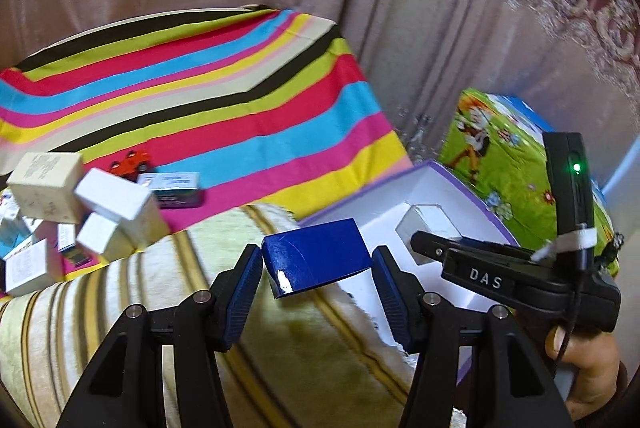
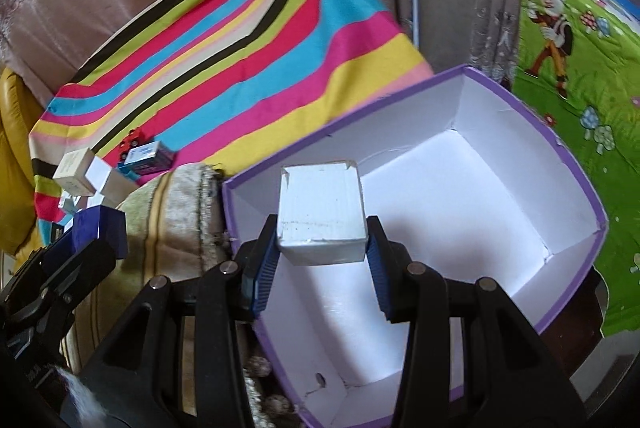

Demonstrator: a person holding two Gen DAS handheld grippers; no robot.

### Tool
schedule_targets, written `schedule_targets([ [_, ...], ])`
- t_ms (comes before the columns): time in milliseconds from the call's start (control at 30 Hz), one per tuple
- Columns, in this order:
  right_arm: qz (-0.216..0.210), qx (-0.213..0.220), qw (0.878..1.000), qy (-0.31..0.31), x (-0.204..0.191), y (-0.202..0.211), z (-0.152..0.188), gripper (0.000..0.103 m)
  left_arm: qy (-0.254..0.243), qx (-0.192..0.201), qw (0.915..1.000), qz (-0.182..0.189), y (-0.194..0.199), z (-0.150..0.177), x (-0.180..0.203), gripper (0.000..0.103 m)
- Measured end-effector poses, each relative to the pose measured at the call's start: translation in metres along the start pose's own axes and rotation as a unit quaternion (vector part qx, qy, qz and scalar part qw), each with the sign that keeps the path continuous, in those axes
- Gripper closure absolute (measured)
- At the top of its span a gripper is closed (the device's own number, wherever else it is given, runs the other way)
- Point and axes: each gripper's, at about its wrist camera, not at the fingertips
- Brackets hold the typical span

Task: Organize rigid objects
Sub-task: 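Open the right tool over the storage box while the left tool drops the blue box in, then move both tools back from the storage box to the pile of boxes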

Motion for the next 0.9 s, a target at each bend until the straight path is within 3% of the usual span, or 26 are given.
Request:
schedule_targets([
  [200, 0.013, 0.003, 1.0, -0.014, 0.015, 0.007, 0.002, 0.056, -0.024, -0.012, 0.9992, 0.028, -0.011, -0.003, 0.018, 0.044],
  [333, 0.023, 0.011, 0.999, -0.031, 0.023, 0.012, 0.004, 0.024, -0.031, -0.012, 0.9986, 0.041, -0.013, -0.002, 0.024, 0.027],
  [533, 0.038, 0.014, 0.999, -0.028, 0.019, 0.013, 0.004, 0.02, -0.009, 0.002, 0.9987, 0.05, -0.006, -0.001, 0.013, 0.024],
  [767, 0.091, 0.075, 0.993, 0.0, -0.007, 0.024, 0.006, 0.005, 0.005, 0.019, 0.9984, 0.054, 0.007, 0.007, -0.007, 0.024],
  [900, 0.102, 0.075, 0.991, 0.035, -0.028, 0.021, 0.005, 0.004, 0.016, 0.026, 0.9986, 0.044, 0.016, 0.01, -0.023, 0.024],
])
Point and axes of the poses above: each gripper's, at about its wrist camera, not at the fingertips, and y roughly against the way its jaws point, x to its right, z to its underside, and after that the axes turned 10 degrees about -x, right-handed
